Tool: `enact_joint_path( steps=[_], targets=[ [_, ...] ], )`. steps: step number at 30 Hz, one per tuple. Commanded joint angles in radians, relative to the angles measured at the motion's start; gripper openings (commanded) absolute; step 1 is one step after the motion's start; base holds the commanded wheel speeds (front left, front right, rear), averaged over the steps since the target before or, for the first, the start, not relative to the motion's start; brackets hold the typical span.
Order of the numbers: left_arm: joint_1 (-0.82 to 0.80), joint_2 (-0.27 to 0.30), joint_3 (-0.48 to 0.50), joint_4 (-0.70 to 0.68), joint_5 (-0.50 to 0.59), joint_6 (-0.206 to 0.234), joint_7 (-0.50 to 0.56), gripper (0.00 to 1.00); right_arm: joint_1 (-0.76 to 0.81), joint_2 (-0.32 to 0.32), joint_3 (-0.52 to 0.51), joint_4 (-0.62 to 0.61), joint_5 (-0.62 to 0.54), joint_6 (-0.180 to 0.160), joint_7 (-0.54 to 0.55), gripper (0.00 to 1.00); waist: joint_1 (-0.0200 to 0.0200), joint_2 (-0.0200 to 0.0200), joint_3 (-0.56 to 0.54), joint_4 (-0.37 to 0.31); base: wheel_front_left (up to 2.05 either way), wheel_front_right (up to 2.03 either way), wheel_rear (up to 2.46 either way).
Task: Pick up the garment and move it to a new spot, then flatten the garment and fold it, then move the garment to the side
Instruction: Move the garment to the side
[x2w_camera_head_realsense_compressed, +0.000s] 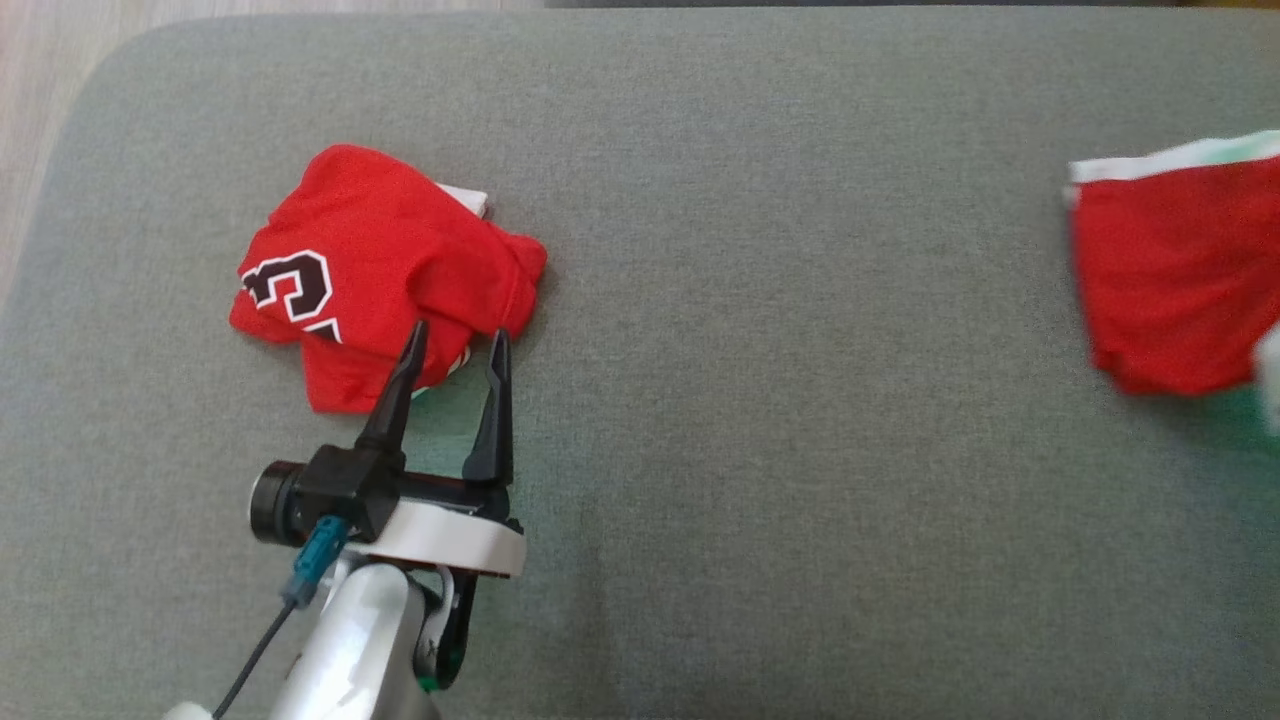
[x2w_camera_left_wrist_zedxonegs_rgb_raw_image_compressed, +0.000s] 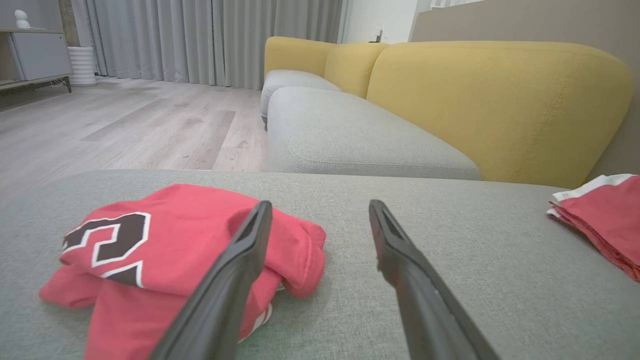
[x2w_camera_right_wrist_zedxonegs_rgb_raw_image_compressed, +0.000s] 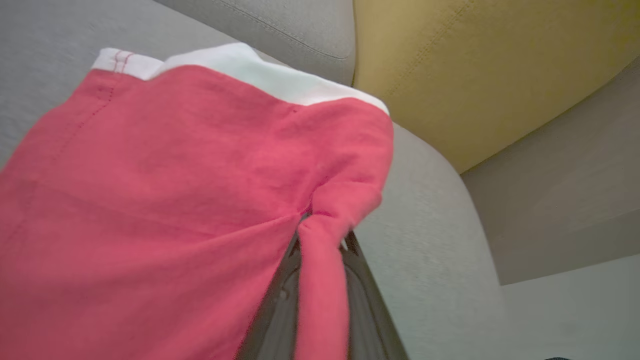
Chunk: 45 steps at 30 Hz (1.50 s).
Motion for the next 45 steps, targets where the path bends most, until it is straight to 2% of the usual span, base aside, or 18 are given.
enact_joint_path(
  steps=[1,4,8,12,16,17,18,19,20,27,31,38,40,42,43,45],
  targets=[
    [-0.016,0.007,0.039,-0.038,-0.002,0.001,-0.005,1.0,-0.02,-0.043,0.025,-0.022,-0.013,0.007,-0.011,0.0,0.0,0.0,0.006,0.002,0.0,0.0,0.0],
    [-0.019,0.007,0.042,-0.045,0.0,-0.001,-0.005,1.0,-0.016,-0.121,0.026,-0.018,-0.035,0.007,-0.002,0.0,0.0,0.0,0.021,0.011,0.0,0.0,0.0],
    [-0.025,0.007,0.047,-0.05,0.004,-0.003,-0.005,1.0,-0.021,-0.183,-0.026,-0.025,-0.041,0.007,0.005,0.0,0.0,0.0,0.042,0.021,0.0,0.0,0.0],
    [-0.029,0.007,0.053,-0.049,0.011,-0.005,-0.005,1.0,-0.021,-0.198,-0.067,-0.039,-0.058,0.007,0.003,0.0,0.0,0.0,0.057,0.024,0.0,0.0,0.0],
    [-0.032,0.007,0.057,-0.047,0.015,-0.008,-0.005,1.0,-0.028,-0.172,-0.096,-0.071,-0.089,0.007,0.011,0.0,0.0,0.0,0.063,0.024,0.0,0.0,0.0],
    [-0.033,0.007,0.058,-0.047,0.015,-0.009,-0.005,1.0,-0.026,-0.164,-0.109,-0.083,-0.098,0.007,0.017,0.07,0.0,0.0,0.063,0.023,0.0,0.0,0.0],
    [-0.033,0.007,0.058,-0.045,0.016,-0.009,-0.005,1.0,-0.022,-0.152,-0.12,-0.093,-0.106,0.007,0.02,0.63,0.0,0.0,0.06,0.023,0.0,0.0,0.0],
    [-0.034,0.007,0.058,-0.043,0.016,-0.01,-0.005,1.0,-0.019,-0.14,-0.135,-0.102,-0.11,0.007,0.026,0.97,0.0,0.0,0.058,0.023,0.0,0.0,0.0],
    [-0.034,0.007,0.057,-0.04,0.016,-0.01,-0.005,1.0,-0.014,-0.128,-0.143,-0.115,-0.119,0.007,0.027,1.0,0.0,0.0,0.053,0.021,0.0,0.0,0.0],
    [-0.017,0.007,0.069,-0.032,0.011,-0.007,-0.005,1.0,0.0,-0.013,-0.176,-0.218,-0.126,0.007,-0.008,1.0,0.0,0.0,-0.014,0.005,0.0,0.0,0.0],
    [-0.005,0.007,0.076,-0.043,0.012,-0.004,-0.005,1.0,0.013,0.067,-0.184,-0.287,-0.077,0.007,-0.062,1.0,0.0,0.0,-0.054,-0.005,0.0,0.0,0.0],
    [0.024,0.007,0.094,-0.048,0.02,-0.006,-0.005,1.0,0.092,0.245,-0.121,-0.497,0.129,0.007,-0.118,1.0,0.0,0.0,-0.115,-0.023,0.0,0.0,0.0],
    [0.029,0.007,0.096,-0.05,0.023,-0.007,-0.005,1.0,0.109,0.264,-0.104,-0.536,0.161,0.007,-0.118,1.0,0.0,0.0,-0.121,-0.026,0.0,0.0,0.0],
    [0.036,0.007,0.098,-0.052,0.029,-0.013,-0.005,1.0,0.145,0.301,-0.073,-0.617,0.22,0.007,-0.116,1.0,0.0,0.0,-0.131,-0.032,0.0,0.0,0.0],
    [0.044,0.007,0.099,-0.052,0.032,-0.016,-0.005,1.0,0.189,0.332,-0.046,-0.695,0.268,0.007,-0.109,1.0,0.0,0.0,-0.139,-0.037,0.0,0.0,0.0],
    [0.049,0.007,0.097,-0.052,0.031,-0.018,-0.005,1.0,0.239,0.353,-0.018,-0.758,0.307,0.007,-0.102,1.0,0.0,0.0,-0.147,-0.039,0.0,0.0,0.0]
  ],
)
